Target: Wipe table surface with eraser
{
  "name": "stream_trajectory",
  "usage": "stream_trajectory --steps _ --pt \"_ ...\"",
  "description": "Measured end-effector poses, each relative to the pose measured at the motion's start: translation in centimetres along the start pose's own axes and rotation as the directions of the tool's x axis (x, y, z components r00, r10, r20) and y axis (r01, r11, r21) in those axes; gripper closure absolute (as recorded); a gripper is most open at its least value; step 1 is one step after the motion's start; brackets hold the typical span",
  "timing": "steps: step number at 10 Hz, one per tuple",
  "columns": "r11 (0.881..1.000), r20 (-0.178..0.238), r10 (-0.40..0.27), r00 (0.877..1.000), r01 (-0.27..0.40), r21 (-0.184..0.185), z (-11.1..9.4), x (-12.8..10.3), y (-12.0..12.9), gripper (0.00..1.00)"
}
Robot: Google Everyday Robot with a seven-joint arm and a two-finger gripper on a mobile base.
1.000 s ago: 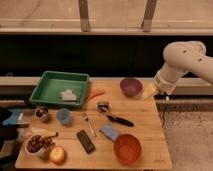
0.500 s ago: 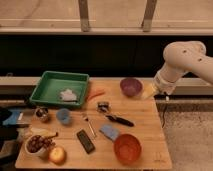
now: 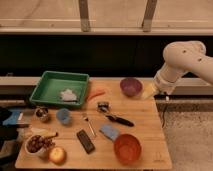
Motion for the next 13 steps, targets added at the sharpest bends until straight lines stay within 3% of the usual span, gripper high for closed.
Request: stream_trajectory --steps 2,4,5,8,9,13 --pt "0.996 -0.033 -0.083 0.996 0.084 0.01 0.6 -0.9 1.8 0.2" --pt "0.983 -0.065 -0.18 0.981 0.182 0.016 1.6 -2.7 5.0 0.2" --pt "0.972 -0.079 -0.234 0.969 0.236 0.014 2.2 -3.8 7.4 0.2" --pt "0.918 -0.128 -0.396 0.909 0.397 -0.025 4.8 -6.2 15.2 0.2" --pt "0.911 -0.133 -0.412 0.901 0.411 -0.038 5.0 -6.3 16.2 0.2" --pt "0.91 -0.133 -0.413 0.901 0.412 -0.034 5.0 -6.3 16.0 0.2"
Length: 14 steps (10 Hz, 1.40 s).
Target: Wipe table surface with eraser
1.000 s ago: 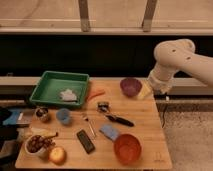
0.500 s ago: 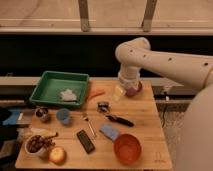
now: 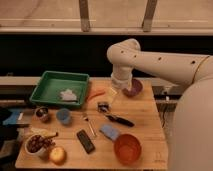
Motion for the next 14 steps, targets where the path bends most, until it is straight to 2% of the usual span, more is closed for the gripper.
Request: stream_trajectory --steps 2,3,5,8,10,14 --pt "1.0 -0.004 0.001 1.0 -0.001 0.002 0.1 0.2 -0.1 0.2" --pt "1.0 -0.027 -0.018 0.999 0.019 0.011 0.3 0.1 0.3 0.2" --pt "0.997 -0.053 -0.082 0.995 0.082 0.009 0.8 -0.9 2.5 0.2" --pt "0.969 -0.079 -0.245 0.966 0.246 0.013 1.6 -4.8 9.5 0.2" --pt "0.938 -0.088 -0.345 0.934 0.345 -0.013 2.4 -6.2 14.5 0.2" --pt "0.936 -0.089 -0.35 0.933 0.351 -0.009 2.4 -6.2 14.4 0.2"
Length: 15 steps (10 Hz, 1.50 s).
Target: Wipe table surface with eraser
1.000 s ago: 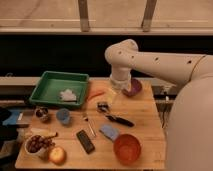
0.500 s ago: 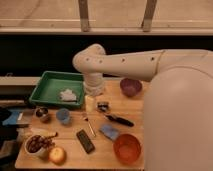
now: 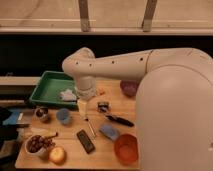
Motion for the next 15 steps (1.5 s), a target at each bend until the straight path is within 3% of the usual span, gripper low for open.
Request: stream_trajectory --steps 2,4,7,10,12,15 --pt "1.0 -0.008 0.003 1.0 -0.003 -0.007 0.1 0.1 -0.2 0.2" --pt "0.999 -0.043 -0.024 0.999 0.022 -0.035 1.6 -1.0 1.1 0.2" --pt "0.994 -0.113 -0.068 0.991 0.057 -0.093 6.3 -2.8 4.9 0.2" --pt "0.984 -0.158 -0.075 0.985 0.047 -0.172 10.1 -2.5 7.9 0.2" --pt "0.982 -0.168 -0.045 0.985 0.013 -0.191 10.8 -1.3 8.3 0.2" --pt "0.981 -0.166 -0.05 0.985 0.018 -0.191 10.8 -1.5 8.5 0.2"
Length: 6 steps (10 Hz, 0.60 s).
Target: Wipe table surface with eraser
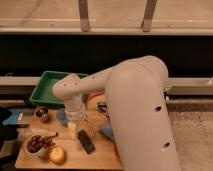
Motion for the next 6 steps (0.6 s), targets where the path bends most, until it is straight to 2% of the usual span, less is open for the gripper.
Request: stream_trajectory --steps 2,3,6 --pt "1.0 -0.004 0.004 1.0 -0.004 -0.003 0.0 -0.1 -0.1 0.2" --pt "1.0 -0.021 0.019 1.0 -0.02 -0.017 0.0 -0.4 -0.3 0.2" --pt "0.992 -0.076 0.114 0.991 -0.119 -0.053 1.4 0.1 -1.1 0.2"
